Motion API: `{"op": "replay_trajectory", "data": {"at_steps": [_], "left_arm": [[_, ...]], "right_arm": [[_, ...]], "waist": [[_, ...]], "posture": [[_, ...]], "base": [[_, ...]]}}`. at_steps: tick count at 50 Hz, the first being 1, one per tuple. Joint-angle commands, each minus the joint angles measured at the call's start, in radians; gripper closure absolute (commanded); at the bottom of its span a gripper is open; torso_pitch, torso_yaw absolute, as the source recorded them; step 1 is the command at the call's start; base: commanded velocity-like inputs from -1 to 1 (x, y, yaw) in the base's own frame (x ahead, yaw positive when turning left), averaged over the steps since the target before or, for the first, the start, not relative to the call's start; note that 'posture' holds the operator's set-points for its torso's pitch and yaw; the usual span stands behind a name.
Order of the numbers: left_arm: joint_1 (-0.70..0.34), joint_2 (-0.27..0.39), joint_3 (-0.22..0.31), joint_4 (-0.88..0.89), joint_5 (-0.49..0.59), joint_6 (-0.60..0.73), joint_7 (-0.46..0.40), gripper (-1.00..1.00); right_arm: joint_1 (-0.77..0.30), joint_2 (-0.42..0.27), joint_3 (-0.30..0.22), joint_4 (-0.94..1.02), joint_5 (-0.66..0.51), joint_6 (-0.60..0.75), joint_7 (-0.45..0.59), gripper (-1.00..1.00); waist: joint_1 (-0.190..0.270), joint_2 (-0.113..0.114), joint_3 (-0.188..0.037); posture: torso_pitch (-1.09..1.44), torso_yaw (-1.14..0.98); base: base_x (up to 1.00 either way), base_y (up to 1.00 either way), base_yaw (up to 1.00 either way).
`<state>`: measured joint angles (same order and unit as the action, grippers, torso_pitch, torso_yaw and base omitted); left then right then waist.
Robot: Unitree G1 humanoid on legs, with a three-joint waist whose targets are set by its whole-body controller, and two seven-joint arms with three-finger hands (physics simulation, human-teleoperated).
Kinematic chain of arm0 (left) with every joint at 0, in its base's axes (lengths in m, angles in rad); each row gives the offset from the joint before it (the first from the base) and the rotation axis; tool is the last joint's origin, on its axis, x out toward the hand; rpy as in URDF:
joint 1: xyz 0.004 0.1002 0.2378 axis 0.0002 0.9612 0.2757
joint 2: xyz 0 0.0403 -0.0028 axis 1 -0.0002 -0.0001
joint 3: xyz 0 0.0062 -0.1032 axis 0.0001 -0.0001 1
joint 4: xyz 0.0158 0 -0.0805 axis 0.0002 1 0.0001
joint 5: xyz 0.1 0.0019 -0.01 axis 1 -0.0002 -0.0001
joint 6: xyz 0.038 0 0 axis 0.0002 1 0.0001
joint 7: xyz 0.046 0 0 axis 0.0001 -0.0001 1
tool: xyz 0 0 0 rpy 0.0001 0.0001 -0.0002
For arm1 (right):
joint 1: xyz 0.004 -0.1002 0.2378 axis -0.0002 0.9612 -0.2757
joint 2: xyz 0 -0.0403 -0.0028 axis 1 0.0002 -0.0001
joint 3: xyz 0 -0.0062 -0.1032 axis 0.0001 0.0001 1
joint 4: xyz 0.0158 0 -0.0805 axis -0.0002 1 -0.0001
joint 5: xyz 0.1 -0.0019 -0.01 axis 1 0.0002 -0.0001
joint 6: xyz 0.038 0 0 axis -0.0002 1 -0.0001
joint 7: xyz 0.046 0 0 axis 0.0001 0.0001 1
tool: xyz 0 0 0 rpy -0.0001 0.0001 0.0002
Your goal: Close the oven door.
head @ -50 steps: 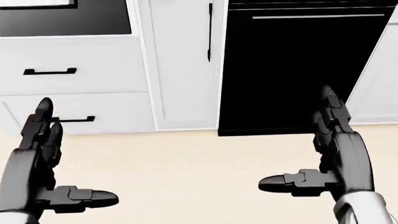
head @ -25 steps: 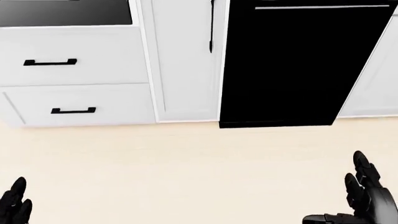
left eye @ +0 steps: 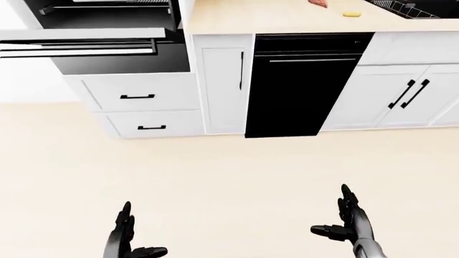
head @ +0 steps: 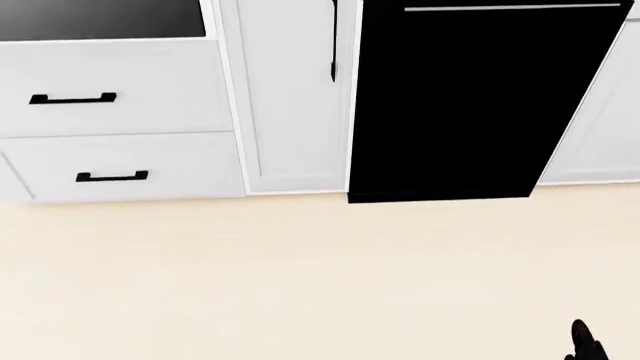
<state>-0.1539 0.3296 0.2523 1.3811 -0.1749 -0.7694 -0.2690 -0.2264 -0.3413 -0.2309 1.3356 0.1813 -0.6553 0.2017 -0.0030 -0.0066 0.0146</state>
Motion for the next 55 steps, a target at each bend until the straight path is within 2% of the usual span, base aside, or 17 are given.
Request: {"op": "replay_trajectory", "data": {"at_steps": [1,10,11,13,19,26,31,34,37,40,42,45,47,48,49,51,55], "left_arm": [[-0.008,0.007,0.006,-0.022,0.001,-0.014,0.008,-1.00],[0.045,-0.021,0.015,-0.009,0.024,-0.011,0.029,-1.00],[0.047,-0.024,0.012,-0.010,0.031,-0.012,0.033,-1.00],[0.048,-0.027,0.012,-0.014,0.029,-0.013,0.031,-1.00],[0.054,-0.025,0.011,-0.016,0.020,-0.015,0.028,-1.00],[0.052,-0.024,0.008,-0.016,0.016,-0.013,0.029,-1.00],[0.050,-0.022,0.009,-0.015,0.016,-0.010,0.026,-1.00],[0.049,-0.020,0.009,-0.014,0.018,-0.009,0.028,-1.00],[0.047,-0.020,0.011,-0.013,0.019,-0.006,0.026,-1.00],[0.048,-0.020,0.010,-0.013,0.022,-0.007,0.028,-1.00],[0.048,-0.020,0.011,-0.013,0.023,-0.006,0.028,-1.00],[0.048,-0.020,0.013,-0.014,0.021,-0.006,0.026,-1.00],[0.049,-0.019,0.014,-0.013,0.020,-0.007,0.025,-1.00],[0.050,-0.020,0.015,-0.013,0.019,-0.007,0.021,-1.00],[0.049,-0.020,0.016,-0.013,0.017,-0.006,0.019,-1.00],[0.050,-0.020,0.014,-0.013,0.021,-0.005,0.023,-1.00],[0.046,-0.020,0.016,-0.014,0.016,0.001,0.021,-1.00]], "right_arm": [[-0.005,-0.011,-0.004,-0.012,-0.005,-0.038,-0.012,-1.00],[0.036,0.001,-0.015,0.018,-0.027,-0.051,-0.038,-1.00],[0.038,0.002,-0.016,0.020,-0.030,-0.048,-0.041,-1.00],[0.041,0.003,-0.019,0.019,-0.033,-0.046,-0.045,-1.00],[0.048,0.008,-0.017,0.019,-0.044,-0.053,-0.054,-1.00],[0.048,0.007,-0.019,0.019,-0.045,-0.051,-0.052,-1.00],[0.046,0.005,-0.022,0.019,-0.044,-0.047,-0.051,-1.00],[0.045,0.005,-0.020,0.019,-0.046,-0.047,-0.053,-1.00],[0.045,0.005,-0.020,0.019,-0.048,-0.048,-0.056,-1.00],[0.044,0.004,-0.019,0.019,-0.050,-0.049,-0.059,-1.00],[0.044,0.005,-0.021,0.019,-0.049,-0.048,-0.058,-1.00],[0.044,0.004,-0.021,0.019,-0.049,-0.048,-0.059,-1.00],[0.044,0.005,-0.021,0.019,-0.049,-0.048,-0.059,-1.00],[0.044,0.005,-0.021,0.019,-0.050,-0.048,-0.059,-1.00],[0.044,0.006,-0.020,0.019,-0.051,-0.048,-0.059,-1.00],[0.044,0.007,-0.021,0.019,-0.049,-0.047,-0.058,-1.00],[0.043,0.007,-0.023,0.019,-0.045,-0.042,-0.055,-1.00]], "waist": [[-0.001,0.000,-0.015],[-0.001,-0.001,-0.010],[-0.001,0.004,-0.027],[-0.001,0.003,-0.009],[0.000,0.018,-0.003],[-0.006,-0.018,0.007],[-0.008,0.011,0.006],[0.000,0.051,0.011],[0.004,0.036,0.004],[0.005,0.032,0.004],[0.004,0.018,0.004],[0.006,-0.014,0.011],[0.005,-0.058,0.003],[0.006,-0.053,0.003],[-0.004,-0.029,0.006],[-0.008,-0.037,0.009],[-0.009,-0.028,0.006]], "posture": [[0.00,0.00],[0.00,0.00],[0.00,0.00],[0.00,0.00],[0.00,0.00],[0.00,0.00],[0.00,0.00],[0.00,0.00],[0.00,0.00],[0.00,0.00],[0.00,0.00],[0.00,0.00],[0.00,0.00],[0.00,0.00],[0.00,0.00],[0.00,0.00],[0.00,0.00]], "base": [[0.00,0.00,0.00],[0.00,0.00,0.00],[0.00,0.08,0.00],[0.00,0.08,0.00],[0.00,0.08,0.00],[0.00,0.09,0.00],[0.00,0.09,0.00],[0.00,0.09,0.00],[0.00,0.09,0.00],[0.00,0.09,0.00],[0.00,0.09,0.00],[0.00,0.09,0.00],[0.00,0.10,0.00],[0.00,0.09,0.00],[0.00,0.09,0.00],[0.00,0.09,0.00],[0.00,0.13,0.00]]}}
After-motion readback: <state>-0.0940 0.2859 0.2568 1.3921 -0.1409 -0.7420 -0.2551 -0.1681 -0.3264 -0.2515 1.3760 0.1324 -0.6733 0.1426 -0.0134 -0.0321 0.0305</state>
